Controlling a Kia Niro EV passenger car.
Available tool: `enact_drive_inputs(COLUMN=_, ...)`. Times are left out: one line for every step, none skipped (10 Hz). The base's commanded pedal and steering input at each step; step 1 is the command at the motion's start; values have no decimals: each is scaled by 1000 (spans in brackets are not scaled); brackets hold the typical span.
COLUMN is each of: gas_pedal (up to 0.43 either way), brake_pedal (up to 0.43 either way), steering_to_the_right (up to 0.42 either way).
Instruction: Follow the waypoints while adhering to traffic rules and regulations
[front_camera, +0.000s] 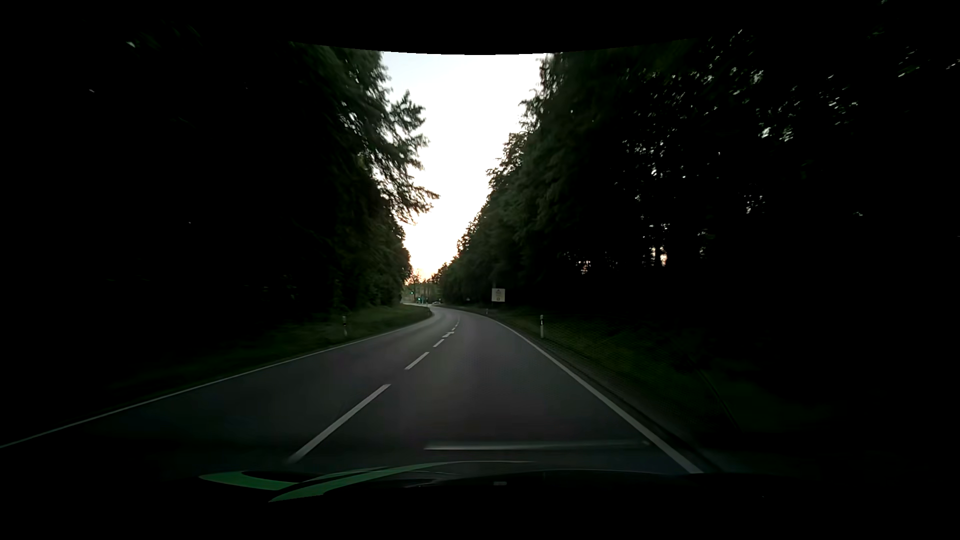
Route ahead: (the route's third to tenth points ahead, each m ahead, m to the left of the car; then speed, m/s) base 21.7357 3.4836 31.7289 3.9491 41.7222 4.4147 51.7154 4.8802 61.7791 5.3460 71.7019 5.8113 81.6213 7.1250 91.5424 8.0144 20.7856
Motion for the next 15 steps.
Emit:
enact_drive_inputs(gas_pedal=0, brake_pedal=0, steering_to_the_right=0)
enact_drive_inputs(gas_pedal=0, brake_pedal=0, steering_to_the_right=-2)
enact_drive_inputs(gas_pedal=0, brake_pedal=0, steering_to_the_right=-2)
enact_drive_inputs(gas_pedal=0, brake_pedal=0, steering_to_the_right=-3)
enact_drive_inputs(gas_pedal=0, brake_pedal=0, steering_to_the_right=-4)
enact_drive_inputs(gas_pedal=0, brake_pedal=0, steering_to_the_right=-4)
enact_drive_inputs(gas_pedal=0, brake_pedal=0, steering_to_the_right=-4)
enact_drive_inputs(gas_pedal=0, brake_pedal=0, steering_to_the_right=-3)
enact_drive_inputs(gas_pedal=0, brake_pedal=0, steering_to_the_right=-3)
enact_drive_inputs(gas_pedal=0, brake_pedal=73, steering_to_the_right=-3)
enact_drive_inputs(gas_pedal=0, brake_pedal=171, steering_to_the_right=-3)
enact_drive_inputs(gas_pedal=0, brake_pedal=250, steering_to_the_right=-3)
enact_drive_inputs(gas_pedal=0, brake_pedal=256, steering_to_the_right=-3)
enact_drive_inputs(gas_pedal=0, brake_pedal=268, steering_to_the_right=-3)
enact_drive_inputs(gas_pedal=0, brake_pedal=280, steering_to_the_right=-3)
